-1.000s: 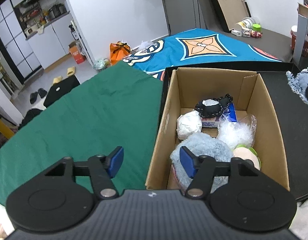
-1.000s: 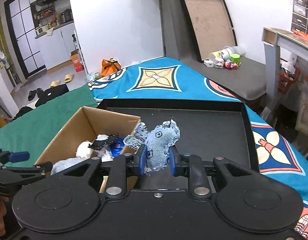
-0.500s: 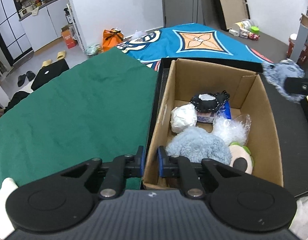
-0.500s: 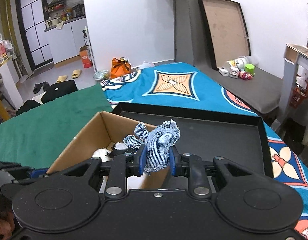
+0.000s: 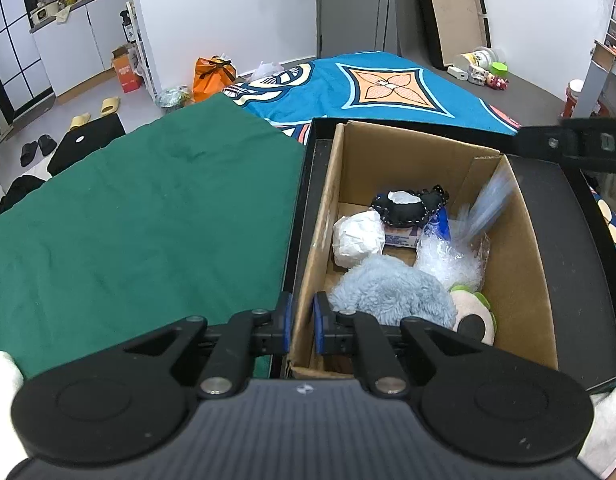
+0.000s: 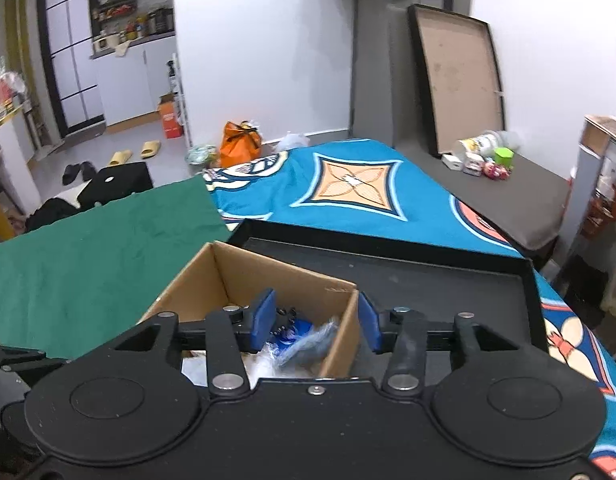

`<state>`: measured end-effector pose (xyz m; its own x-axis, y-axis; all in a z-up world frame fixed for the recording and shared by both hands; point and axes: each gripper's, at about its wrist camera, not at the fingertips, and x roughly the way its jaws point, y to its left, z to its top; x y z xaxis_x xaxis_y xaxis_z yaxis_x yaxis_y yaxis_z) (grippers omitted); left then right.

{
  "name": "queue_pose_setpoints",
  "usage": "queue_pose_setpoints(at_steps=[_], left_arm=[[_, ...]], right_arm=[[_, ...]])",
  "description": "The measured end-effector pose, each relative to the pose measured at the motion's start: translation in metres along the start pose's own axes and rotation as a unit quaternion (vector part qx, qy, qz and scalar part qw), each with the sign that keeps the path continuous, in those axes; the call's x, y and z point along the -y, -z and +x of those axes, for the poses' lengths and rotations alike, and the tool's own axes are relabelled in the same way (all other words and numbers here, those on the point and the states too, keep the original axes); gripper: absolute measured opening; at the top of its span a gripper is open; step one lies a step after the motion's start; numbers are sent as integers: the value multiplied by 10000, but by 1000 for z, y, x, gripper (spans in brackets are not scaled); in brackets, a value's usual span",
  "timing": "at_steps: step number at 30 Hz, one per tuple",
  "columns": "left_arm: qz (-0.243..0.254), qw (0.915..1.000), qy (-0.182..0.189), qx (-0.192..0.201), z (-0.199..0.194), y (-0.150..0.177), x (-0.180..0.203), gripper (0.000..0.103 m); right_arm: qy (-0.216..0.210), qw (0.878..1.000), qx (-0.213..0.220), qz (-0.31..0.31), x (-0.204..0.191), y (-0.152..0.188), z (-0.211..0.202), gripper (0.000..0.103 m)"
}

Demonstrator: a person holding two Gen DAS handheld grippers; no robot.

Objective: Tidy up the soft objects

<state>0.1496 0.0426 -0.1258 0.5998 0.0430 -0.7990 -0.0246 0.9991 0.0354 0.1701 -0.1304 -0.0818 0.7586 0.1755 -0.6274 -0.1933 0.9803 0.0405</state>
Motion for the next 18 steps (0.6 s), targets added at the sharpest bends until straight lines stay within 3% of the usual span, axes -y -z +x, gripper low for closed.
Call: queue_pose_setpoints(at_steps=[12,18], left_arm=[[-10,9998,87,-181,1,-9,0,11],[150,9999,2,-53,-12,-12,7,15]], right_arm=[[236,9974,-194,651,50,29,-32,46],[259,9967,-150,753,57,35,-48,48]])
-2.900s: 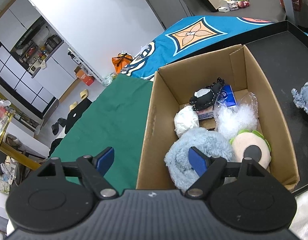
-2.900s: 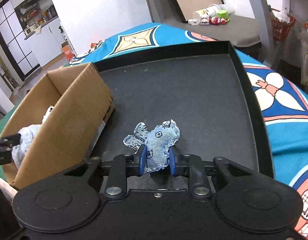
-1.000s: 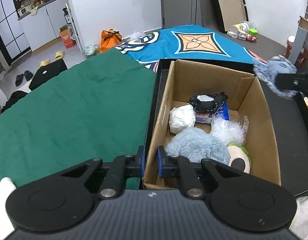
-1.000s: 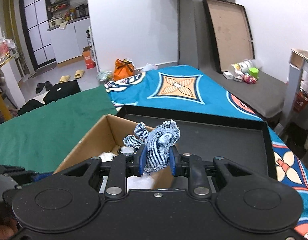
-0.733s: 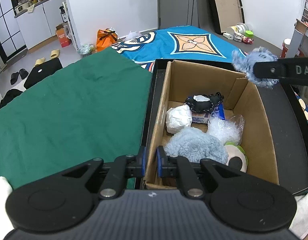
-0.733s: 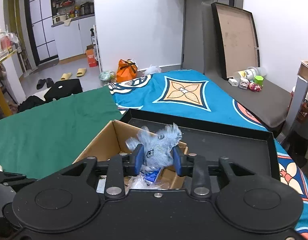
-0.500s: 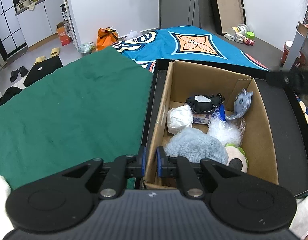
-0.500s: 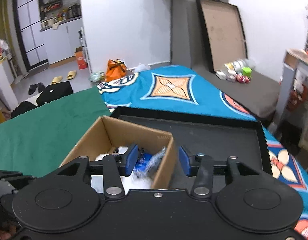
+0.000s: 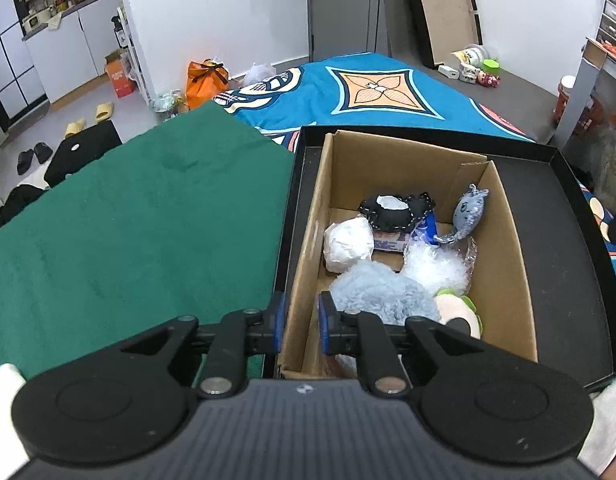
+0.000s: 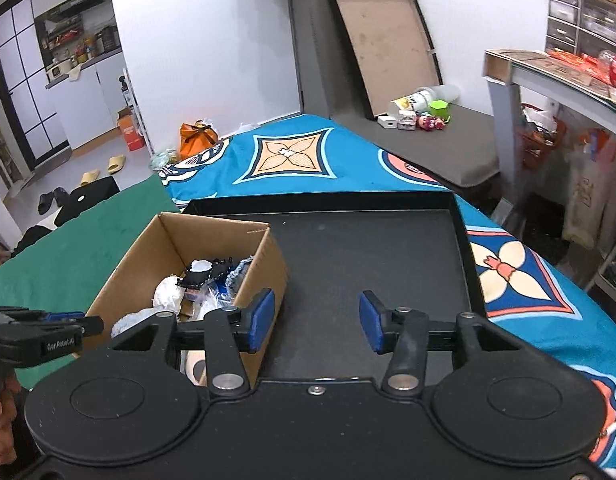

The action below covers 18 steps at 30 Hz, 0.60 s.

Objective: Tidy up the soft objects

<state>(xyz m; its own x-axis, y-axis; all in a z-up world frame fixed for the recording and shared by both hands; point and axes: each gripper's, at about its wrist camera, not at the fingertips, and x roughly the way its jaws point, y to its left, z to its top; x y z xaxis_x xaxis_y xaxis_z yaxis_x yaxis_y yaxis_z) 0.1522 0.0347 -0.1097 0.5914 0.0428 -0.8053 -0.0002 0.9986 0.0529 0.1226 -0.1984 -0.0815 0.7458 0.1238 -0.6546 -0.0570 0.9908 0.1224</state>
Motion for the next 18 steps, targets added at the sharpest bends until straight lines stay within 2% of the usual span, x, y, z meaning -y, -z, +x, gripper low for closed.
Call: queue_pose_setpoints(at_steps=[4,7,9,12,18], left_arm=[[-97,9999,96,32,-12,-6,0,21],[-62,9998,135,111,-26,-10,5,34],[-50,9997,151,182,-35,-11,9,48],[-22,9994,219,256,-47,-12,14,57],[25,9991,181,377,-68,-13,20,69]], right_arm=[[-19,9999,88,55,4,1,-13,51],[-49,9998,146,141,7,1,-22,54],[-86,9996,184,206,9,0,-28,56],[-112,9993,259,236,10,1,-38,61],[-98,9988,463,126,11,1,-60,68]])
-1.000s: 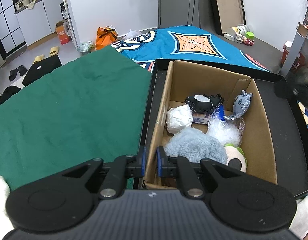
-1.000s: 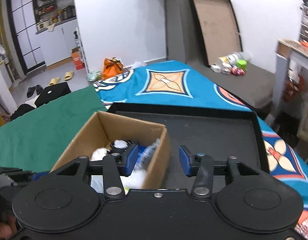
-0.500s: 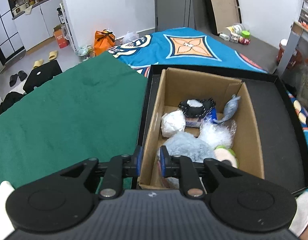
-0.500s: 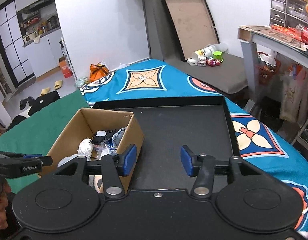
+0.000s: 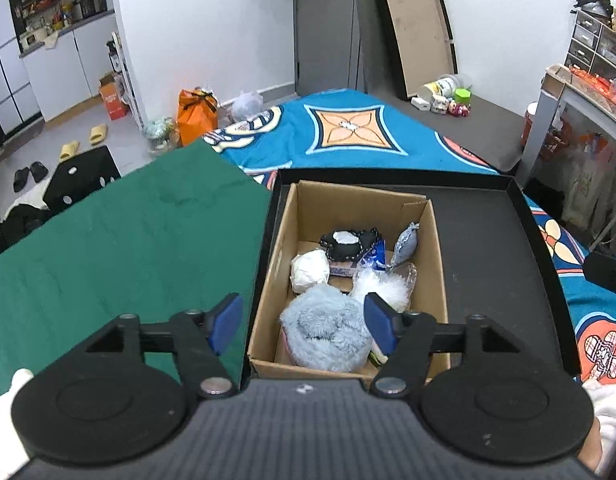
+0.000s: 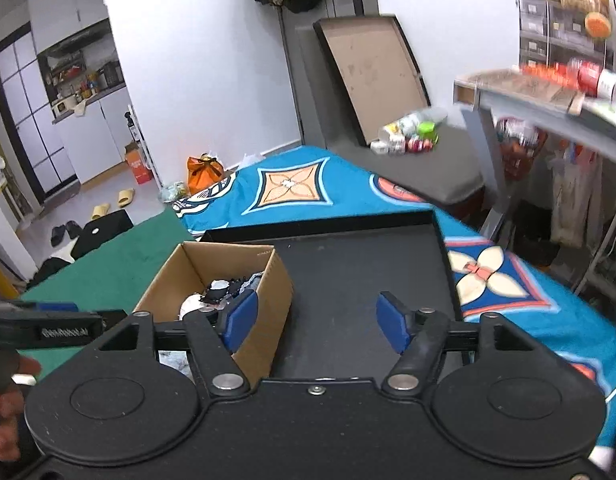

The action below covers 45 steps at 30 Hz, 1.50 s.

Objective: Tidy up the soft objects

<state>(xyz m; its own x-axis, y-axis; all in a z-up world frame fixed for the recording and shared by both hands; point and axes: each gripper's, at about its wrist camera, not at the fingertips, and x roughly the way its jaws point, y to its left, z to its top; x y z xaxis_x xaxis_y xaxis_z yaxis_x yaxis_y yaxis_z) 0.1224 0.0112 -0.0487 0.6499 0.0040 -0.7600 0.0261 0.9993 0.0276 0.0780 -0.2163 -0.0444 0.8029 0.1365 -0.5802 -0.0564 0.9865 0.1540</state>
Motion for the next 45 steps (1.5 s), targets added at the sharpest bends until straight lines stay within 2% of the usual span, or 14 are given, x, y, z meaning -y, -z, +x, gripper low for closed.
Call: queue_pose_setpoints(at_steps=[6,15,27,45], left_arm=[[-79,9999,11,76,-24,1,0,81],[25,9998,48,212,-65,7,4,91],[64,9994,-19,333,-107,19,7,98],[53,9986,111,524,-168,44,7,99]], right_arm=[[-148,9997,71,187,5,-2,-19,84],[-216,9991,263,268,3,0,-48,103],[-440,9981,184,403,7,1,-74,103],[-350,9992,11,198,-1,6,-127,103]])
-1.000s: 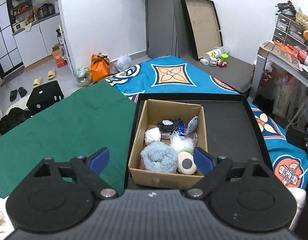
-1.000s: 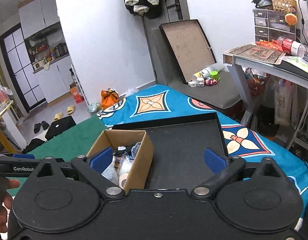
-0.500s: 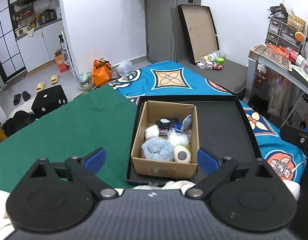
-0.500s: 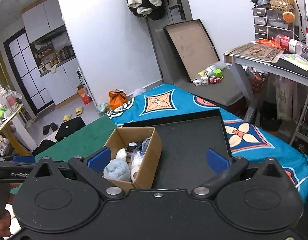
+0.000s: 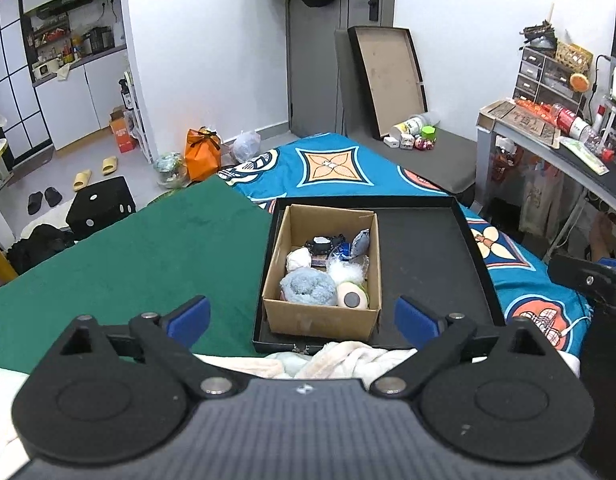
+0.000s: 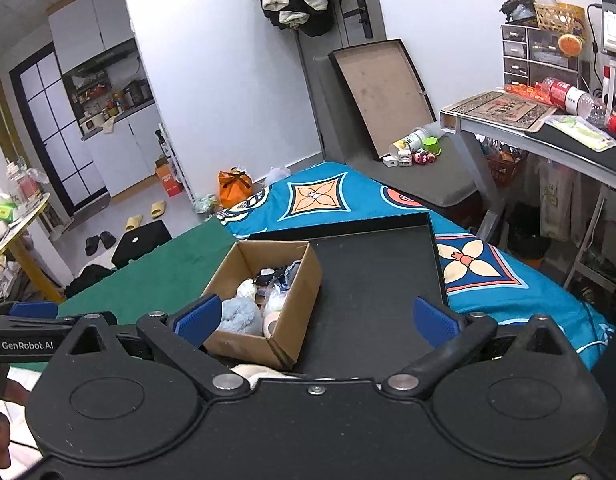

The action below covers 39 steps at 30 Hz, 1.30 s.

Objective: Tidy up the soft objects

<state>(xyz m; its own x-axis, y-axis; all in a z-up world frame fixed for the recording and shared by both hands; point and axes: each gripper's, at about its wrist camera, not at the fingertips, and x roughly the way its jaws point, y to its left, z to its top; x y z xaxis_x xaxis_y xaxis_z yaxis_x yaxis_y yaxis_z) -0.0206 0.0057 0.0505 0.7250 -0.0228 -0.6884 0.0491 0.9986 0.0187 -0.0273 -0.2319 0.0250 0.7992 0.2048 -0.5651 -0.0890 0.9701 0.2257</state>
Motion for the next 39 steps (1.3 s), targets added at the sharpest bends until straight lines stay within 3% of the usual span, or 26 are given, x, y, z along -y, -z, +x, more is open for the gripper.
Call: queue_pose_setpoints(at_steps=[16,39], left_arm=[[24,9994,101,321,-39,10,4,99],[2,9983,178,554,-62,15,4,99]], right_arm=[[-8,9997,229,-70,-6,4,-38,103],[-132,9994,288,-127,-9,10,-50,103]])
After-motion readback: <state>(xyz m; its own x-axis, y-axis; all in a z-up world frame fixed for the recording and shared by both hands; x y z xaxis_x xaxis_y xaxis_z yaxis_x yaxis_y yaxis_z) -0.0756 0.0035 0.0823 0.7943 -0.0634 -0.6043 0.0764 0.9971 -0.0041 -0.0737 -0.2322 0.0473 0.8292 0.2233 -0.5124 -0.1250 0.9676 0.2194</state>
